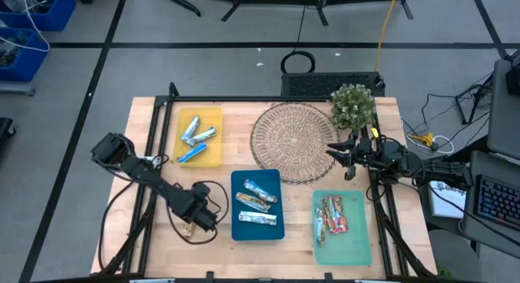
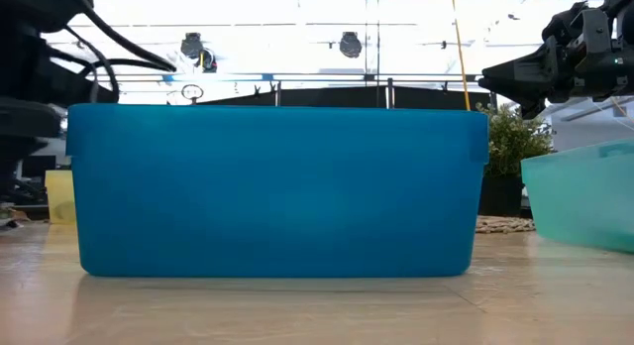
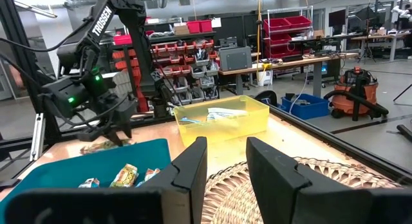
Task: Pick and place Granola Bars by type
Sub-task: Put the yellow granola bar into the blue bin
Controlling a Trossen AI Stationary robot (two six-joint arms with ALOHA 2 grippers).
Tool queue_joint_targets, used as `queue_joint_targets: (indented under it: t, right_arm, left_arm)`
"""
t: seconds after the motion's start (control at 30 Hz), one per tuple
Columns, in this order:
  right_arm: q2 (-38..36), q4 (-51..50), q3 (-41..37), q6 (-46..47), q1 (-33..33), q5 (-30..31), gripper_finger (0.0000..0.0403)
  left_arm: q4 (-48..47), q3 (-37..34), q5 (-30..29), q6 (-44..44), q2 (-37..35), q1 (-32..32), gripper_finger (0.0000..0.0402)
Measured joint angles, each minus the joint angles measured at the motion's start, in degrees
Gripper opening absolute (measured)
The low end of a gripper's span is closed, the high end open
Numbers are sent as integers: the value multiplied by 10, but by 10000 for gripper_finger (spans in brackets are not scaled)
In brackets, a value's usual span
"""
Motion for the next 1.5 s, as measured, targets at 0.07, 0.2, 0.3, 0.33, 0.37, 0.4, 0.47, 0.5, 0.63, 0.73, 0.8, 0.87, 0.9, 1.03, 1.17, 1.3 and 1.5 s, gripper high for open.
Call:
queue_joint_targets:
  t: [0.07, 0.2, 0.3, 0.33, 0.37, 0.4, 0.47, 0.5, 0.63, 0.73, 0.8, 0.87, 0.9, 1.03, 1.17, 1.3, 1.5]
  right_arm:
    - [0, 0, 0, 0, 0, 0, 100]
    - [0, 0, 0, 0, 0, 0, 100]
    - [0, 0, 0, 0, 0, 0, 100]
    - [0, 0, 0, 0, 0, 0, 100]
    - [0, 0, 0, 0, 0, 0, 100]
    - [0, 0, 0, 0, 0, 0, 100]
    - [0, 0, 0, 0, 0, 0, 100]
    - [0, 0, 0, 0, 0, 0, 100]
    - [0, 0, 0, 0, 0, 0, 100]
    - [0, 0, 0, 0, 0, 0, 100]
    - [0, 0, 0, 0, 0, 0, 100]
    - [0, 0, 0, 0, 0, 0, 100]
    - [0, 0, 0, 0, 0, 0, 100]
    - [0, 0, 0, 0, 0, 0, 100]
    - [0, 1, 0, 0, 0, 0, 100]
    - [0, 1, 0, 0, 0, 0, 100]
    - [0, 1, 0, 0, 0, 0, 100]
  left_arm:
    - [5, 0, -9, 0, 0, 6, 179]
    - [27, 0, -14, 0, 0, 15, 179]
    - [45, 0, 9, 0, 0, 17, 179]
    - [45, 0, 34, 0, 0, 17, 179]
    - [40, 0, 64, 0, 0, 17, 179]
    - [33, 0, 94, -1, 0, 16, 179]
    - [21, 0, 141, -10, 0, 15, 179]
    - [12, 0, 154, -16, 0, 14, 179]
    - [-3, 0, 167, -6, 0, 12, 179]
    - [4, 0, 204, 3, -6, 13, 179]
    - [13, 0, 249, 11, -13, 14, 179]
    - [13, 1, 281, 8, -24, 14, 179]
    - [12, 4, 286, 2, -29, 13, 179]
    - [14, 22, 288, -39, -47, 8, 179]
    - [14, 40, 300, -112, -52, -14, 179]
    - [15, 42, 264, -206, -52, -50, 179]
    - [14, 42, 219, -367, -52, -104, 179]
